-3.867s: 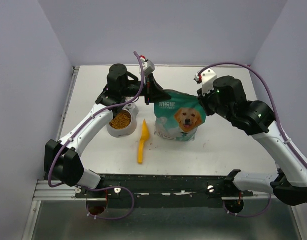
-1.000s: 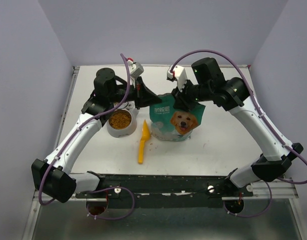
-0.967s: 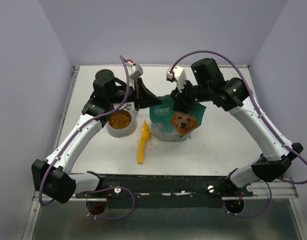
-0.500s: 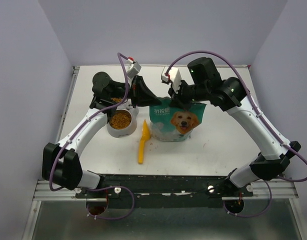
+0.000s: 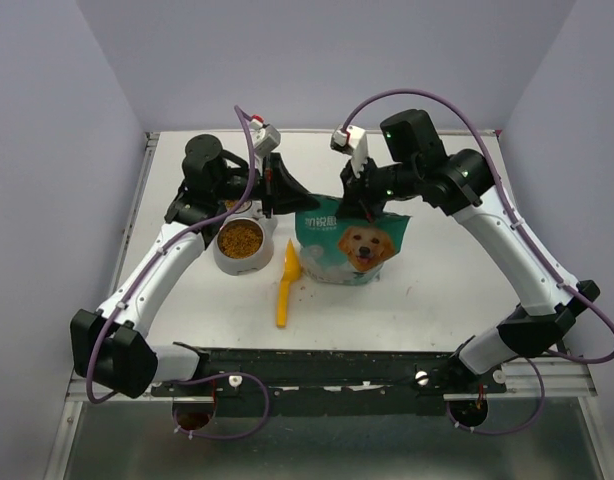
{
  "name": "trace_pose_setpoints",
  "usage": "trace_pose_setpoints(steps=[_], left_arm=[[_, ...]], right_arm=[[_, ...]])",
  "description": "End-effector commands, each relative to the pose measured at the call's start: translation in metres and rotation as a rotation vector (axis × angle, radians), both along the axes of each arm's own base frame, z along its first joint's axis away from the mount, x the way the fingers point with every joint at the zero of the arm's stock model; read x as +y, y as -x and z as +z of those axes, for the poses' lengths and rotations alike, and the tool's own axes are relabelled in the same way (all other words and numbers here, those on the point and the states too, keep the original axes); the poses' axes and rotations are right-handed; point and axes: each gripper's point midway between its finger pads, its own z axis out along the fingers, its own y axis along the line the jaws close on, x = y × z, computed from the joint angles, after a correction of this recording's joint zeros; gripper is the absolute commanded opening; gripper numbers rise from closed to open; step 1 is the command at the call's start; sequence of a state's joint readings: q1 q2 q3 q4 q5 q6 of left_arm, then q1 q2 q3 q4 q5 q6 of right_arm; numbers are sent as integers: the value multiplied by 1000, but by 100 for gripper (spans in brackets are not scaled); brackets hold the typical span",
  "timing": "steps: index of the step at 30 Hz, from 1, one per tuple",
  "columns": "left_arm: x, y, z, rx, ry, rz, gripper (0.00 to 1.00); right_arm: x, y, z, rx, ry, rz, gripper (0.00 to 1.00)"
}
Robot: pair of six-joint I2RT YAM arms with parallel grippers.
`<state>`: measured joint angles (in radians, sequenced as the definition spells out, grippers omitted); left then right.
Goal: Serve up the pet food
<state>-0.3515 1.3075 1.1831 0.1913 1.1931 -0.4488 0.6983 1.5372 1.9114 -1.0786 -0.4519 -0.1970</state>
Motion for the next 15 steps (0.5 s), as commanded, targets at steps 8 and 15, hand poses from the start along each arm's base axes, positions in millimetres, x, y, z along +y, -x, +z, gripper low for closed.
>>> trace_pose_setpoints(steps=[8, 15], left_arm=[[10, -24, 15, -6, -27, 257, 0], [6, -9, 15, -13, -19, 148, 42]], right_arm=[[8, 38, 19, 395, -173, -205, 0], [-13, 13, 27, 386, -233, -263, 0]])
